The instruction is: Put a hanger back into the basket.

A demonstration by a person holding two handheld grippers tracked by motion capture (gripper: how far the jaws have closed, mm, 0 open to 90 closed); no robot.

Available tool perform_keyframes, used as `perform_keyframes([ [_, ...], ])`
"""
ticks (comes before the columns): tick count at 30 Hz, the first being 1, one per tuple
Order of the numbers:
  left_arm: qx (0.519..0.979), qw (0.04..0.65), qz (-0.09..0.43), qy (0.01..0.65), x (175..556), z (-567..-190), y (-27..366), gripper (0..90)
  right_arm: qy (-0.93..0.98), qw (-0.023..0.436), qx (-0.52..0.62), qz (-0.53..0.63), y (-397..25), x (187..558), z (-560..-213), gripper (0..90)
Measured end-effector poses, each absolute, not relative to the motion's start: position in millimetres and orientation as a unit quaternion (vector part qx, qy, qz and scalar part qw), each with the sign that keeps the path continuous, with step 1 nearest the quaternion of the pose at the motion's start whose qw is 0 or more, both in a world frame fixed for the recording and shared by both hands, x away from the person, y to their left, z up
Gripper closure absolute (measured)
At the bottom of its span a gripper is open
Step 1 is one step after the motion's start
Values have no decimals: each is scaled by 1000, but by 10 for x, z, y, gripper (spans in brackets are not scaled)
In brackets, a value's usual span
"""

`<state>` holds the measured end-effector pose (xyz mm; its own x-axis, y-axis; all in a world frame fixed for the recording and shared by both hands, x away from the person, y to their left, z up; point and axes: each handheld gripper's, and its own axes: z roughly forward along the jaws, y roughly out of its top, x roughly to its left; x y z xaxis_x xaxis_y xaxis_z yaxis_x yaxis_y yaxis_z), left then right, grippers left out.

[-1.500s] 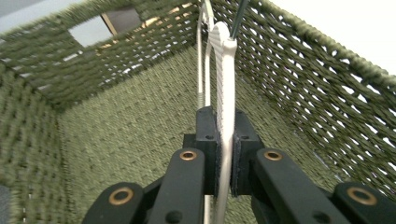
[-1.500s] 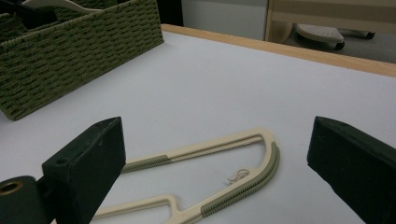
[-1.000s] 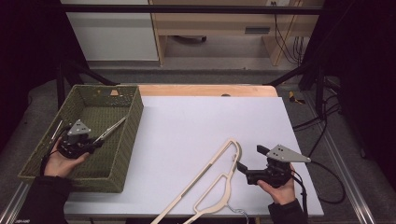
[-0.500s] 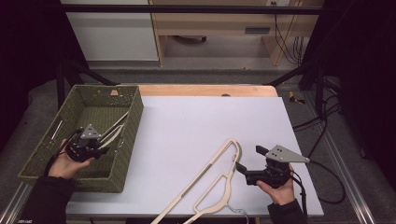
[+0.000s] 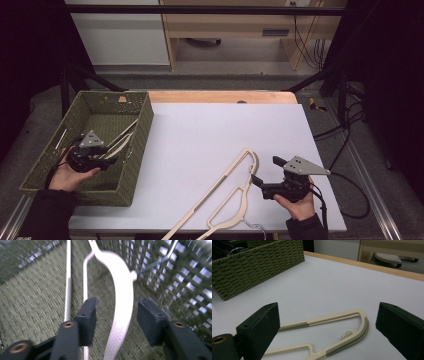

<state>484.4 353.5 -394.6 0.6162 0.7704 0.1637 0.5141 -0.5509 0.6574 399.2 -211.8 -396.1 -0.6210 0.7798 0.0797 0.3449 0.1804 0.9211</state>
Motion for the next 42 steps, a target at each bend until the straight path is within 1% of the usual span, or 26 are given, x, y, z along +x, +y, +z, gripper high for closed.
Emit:
perform_keyframes([
  [3, 843, 303, 232, 378, 4827, -3881, 3550, 383, 739, 210, 380, 515, -2114, 3986, -3957, 60],
  [4, 831, 321, 244, 383, 4802, -3812, 3562, 351, 741, 209, 376, 516, -2108, 3980, -3954, 64],
  [6, 817, 341, 256, 388, 4757, -3735, 3571, 315, 743, 207, 373, 516, -2098, 3972, -3952, 66],
  [9, 792, 385, 261, 395, 4657, -3602, 3572, 236, 747, 204, 372, 513, -2078, 3962, -3959, 68],
  [10, 792, 385, 261, 395, 4657, -3602, 3572, 207, 747, 204, 372, 513, -2078, 3962, -3959, 68],
  [11, 782, 407, 262, 393, 4603, -3546, 3565, 195, 748, 202, 374, 510, -2066, 3951, -3967, 72],
  [13, 770, 430, 261, 393, 4530, -3467, 3532, 159, 750, 200, 374, 507, -2049, 3942, -3981, 73],
  [16, 764, 442, 271, 384, 4443, -3387, 3425, 114, 753, 195, 375, 505, -2024, 3918, -3991, 73],
  [17, 764, 442, 271, 384, 4443, -3387, 3425, 106, 753, 195, 375, 505, -2024, 3918, -3991, 73],
  [21, 756, 474, 274, 360, 4281, -3308, 3133, 94, 753, 192, 374, 506, -2022, 3875, -4001, 77],
  [26, 747, 495, 269, 353, 4164, -3319, 2863, 86, 757, 186, 373, 504, -2037, 3825, -4045, 78],
  [35, 742, 519, 246, 345, 4008, -3493, 2495, 74, 759, 175, 377, 502, -2041, 3778, -4133, 83],
  [40, 752, 523, 226, 331, 3934, -3668, 2283, 74, 764, 170, 374, 498, -2019, 3739, -4186, 82],
  [42, 761, 516, 219, 326, 3920, -3737, 2209, 73, 764, 167, 374, 498, -2011, 3725, -4201, 82],
])
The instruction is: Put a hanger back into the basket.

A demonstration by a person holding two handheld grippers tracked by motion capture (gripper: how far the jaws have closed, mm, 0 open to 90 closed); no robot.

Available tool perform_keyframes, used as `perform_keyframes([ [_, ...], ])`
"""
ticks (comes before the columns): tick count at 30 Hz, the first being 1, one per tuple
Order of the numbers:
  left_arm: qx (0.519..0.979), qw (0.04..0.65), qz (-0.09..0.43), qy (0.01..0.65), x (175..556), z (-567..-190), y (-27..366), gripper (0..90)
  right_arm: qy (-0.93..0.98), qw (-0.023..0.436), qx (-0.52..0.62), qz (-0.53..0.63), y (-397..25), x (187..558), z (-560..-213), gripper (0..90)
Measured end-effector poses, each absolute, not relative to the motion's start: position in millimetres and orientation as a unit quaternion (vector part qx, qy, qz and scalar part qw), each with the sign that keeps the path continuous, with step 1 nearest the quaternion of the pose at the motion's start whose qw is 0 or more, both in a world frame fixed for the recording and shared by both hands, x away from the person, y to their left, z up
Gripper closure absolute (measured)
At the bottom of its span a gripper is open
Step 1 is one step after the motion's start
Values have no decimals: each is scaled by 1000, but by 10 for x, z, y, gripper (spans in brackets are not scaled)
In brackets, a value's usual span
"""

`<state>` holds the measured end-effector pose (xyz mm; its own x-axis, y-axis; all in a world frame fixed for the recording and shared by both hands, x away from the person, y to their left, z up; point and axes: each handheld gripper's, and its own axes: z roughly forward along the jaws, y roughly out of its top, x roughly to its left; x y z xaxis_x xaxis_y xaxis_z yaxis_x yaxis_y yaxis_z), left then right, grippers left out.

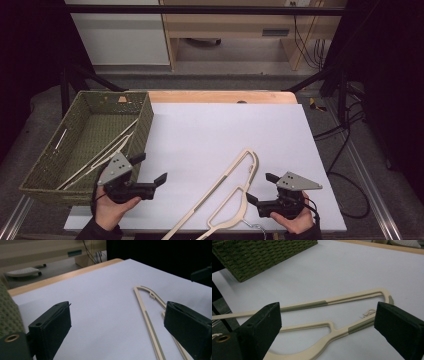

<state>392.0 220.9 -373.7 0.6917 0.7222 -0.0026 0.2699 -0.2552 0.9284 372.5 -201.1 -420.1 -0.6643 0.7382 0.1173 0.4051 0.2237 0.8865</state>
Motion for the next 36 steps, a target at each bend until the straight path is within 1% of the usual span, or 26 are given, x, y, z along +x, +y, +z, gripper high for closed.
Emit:
perform_keyframes([
  [5, 768, 511, 218, 318, 3895, -3834, 2122, 71, 767, 164, 374, 495, -1981, 3678, -4231, 85],
  [6, 771, 512, 209, 315, 3886, -3885, 2102, 71, 768, 162, 374, 494, -1967, 3663, -4239, 88],
  [11, 774, 509, 196, 322, 3868, -4017, 2059, 71, 780, 157, 370, 480, -1909, 3613, -4281, 99],
  [19, 779, 502, 188, 324, 3869, -4115, 2030, 67, 793, 151, 377, 454, -1849, 3501, -4399, 159],
  [27, 787, 493, 181, 323, 3886, -4183, 2011, 45, 821, 121, 377, 412, -1749, 3410, -4610, 305],
  [28, 788, 492, 179, 324, 3885, -4187, 2009, 45, 825, 120, 374, 407, -1733, 3406, -4633, 346],
  [36, 791, 488, 179, 323, 3878, -4204, 1990, 49, 838, 106, 374, 383, -1730, 3364, -4701, 580],
])
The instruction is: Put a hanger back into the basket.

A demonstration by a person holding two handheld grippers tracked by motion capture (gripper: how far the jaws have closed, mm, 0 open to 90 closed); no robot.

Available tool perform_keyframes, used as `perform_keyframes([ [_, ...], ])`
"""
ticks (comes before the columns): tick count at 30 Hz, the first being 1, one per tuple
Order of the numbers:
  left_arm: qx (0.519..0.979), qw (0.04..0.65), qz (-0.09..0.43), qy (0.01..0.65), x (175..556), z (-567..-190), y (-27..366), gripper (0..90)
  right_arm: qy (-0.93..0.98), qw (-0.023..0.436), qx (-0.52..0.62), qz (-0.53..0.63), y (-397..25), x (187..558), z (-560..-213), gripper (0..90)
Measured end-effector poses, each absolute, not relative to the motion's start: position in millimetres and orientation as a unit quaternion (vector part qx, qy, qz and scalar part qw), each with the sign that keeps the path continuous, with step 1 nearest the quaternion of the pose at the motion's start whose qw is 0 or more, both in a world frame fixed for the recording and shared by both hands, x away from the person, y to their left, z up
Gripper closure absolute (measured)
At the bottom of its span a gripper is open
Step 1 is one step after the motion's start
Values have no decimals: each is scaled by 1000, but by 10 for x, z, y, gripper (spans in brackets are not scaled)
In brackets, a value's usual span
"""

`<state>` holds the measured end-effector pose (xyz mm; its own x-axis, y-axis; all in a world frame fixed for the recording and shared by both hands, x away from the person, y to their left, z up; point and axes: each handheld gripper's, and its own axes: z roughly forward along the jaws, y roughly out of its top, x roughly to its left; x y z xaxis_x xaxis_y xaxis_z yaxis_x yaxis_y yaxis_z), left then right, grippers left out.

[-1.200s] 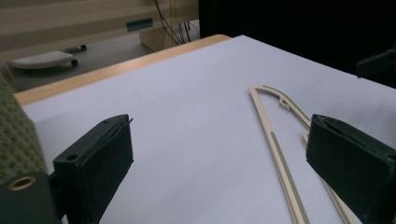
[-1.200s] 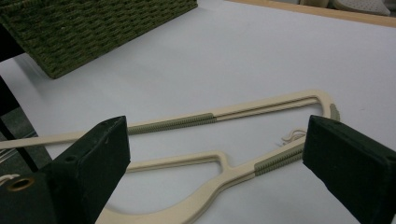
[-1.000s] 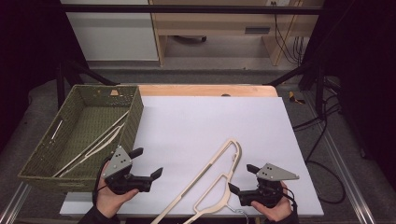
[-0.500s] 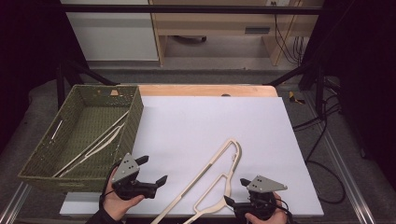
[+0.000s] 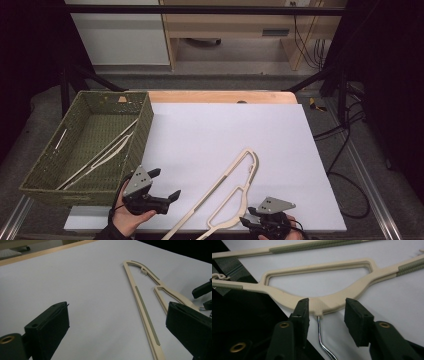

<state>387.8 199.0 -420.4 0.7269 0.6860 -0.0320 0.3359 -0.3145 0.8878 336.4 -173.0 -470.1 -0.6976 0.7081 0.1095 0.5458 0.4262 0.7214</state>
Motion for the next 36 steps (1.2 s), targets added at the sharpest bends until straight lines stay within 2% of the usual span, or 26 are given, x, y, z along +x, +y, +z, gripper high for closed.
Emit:
perform_keyframes([
  [4, 791, 489, 179, 322, 3873, -4206, 1981, 52, 841, 102, 379, 371, -1751, 3342, -4733, 679],
  [11, 791, 489, 175, 322, 3867, -4211, 1968, 58, 847, 97, 377, 363, -1740, 3323, -4774, 773],
  [16, 794, 488, 173, 318, 3856, -4219, 1938, 62, 849, 84, 374, 363, -1721, 3318, -4777, 879],
  [28, 800, 491, 152, 308, 3814, -4199, 1782, 73, 846, 72, 377, 370, -1730, 3337, -4693, 894],
  [36, 823, 478, 140, 271, 3726, -4108, 1430, 86, 856, 87, 359, 363, -1660, 3383, -4530, 895],
])
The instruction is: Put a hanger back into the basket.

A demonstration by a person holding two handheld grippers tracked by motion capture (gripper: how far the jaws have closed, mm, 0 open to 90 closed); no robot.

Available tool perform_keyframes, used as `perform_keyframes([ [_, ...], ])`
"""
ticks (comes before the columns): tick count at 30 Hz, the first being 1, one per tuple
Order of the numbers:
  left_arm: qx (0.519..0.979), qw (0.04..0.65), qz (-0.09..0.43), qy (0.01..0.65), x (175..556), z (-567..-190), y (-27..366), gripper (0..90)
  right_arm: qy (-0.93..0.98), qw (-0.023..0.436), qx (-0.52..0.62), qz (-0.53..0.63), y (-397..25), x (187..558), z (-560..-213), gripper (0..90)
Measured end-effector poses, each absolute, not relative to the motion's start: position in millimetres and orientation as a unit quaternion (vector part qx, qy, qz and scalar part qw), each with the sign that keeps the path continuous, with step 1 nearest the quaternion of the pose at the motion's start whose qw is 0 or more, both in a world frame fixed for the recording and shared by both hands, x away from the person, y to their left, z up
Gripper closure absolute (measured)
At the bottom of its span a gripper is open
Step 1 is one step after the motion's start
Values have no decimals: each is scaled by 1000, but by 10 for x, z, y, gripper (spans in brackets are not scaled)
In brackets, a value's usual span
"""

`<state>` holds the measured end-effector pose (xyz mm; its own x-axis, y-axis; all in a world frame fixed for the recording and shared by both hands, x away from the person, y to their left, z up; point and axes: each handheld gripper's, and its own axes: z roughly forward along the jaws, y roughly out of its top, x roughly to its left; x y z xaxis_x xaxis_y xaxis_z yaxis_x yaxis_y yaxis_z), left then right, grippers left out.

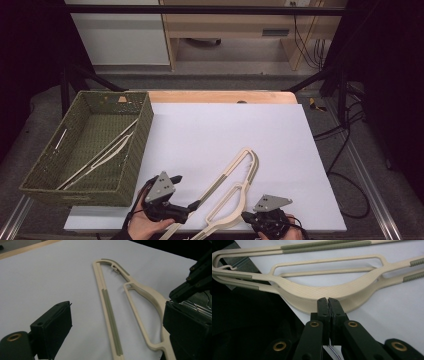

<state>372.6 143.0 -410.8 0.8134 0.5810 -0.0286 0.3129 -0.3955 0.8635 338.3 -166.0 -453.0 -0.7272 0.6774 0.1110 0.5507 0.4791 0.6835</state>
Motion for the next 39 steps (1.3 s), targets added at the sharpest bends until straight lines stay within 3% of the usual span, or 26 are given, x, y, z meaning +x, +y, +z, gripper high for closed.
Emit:
perform_keyframes([
  [11, 869, 436, 103, 211, 3661, -4223, 800, 139, 866, 71, 345, 355, -1614, 3452, -4368, 897],
  [32, 927, 324, 40, 186, 3703, -4498, 439, 583, 881, 76, 320, 339, -1478, 3566, -4090, 897],
  [34, 928, 321, 38, 184, 3700, -4502, 437, 688, 883, 73, 324, 333, -1435, 3566, -4062, 896],
  [36, 929, 322, 36, 181, 3690, -4499, 434, 733, 886, 72, 321, 327, -1432, 3576, -4049, 896],
  [39, 927, 324, 44, 183, 3674, -4486, 440, 741, 889, 77, 310, 329, -1438, 3591, -4043, 894],
])
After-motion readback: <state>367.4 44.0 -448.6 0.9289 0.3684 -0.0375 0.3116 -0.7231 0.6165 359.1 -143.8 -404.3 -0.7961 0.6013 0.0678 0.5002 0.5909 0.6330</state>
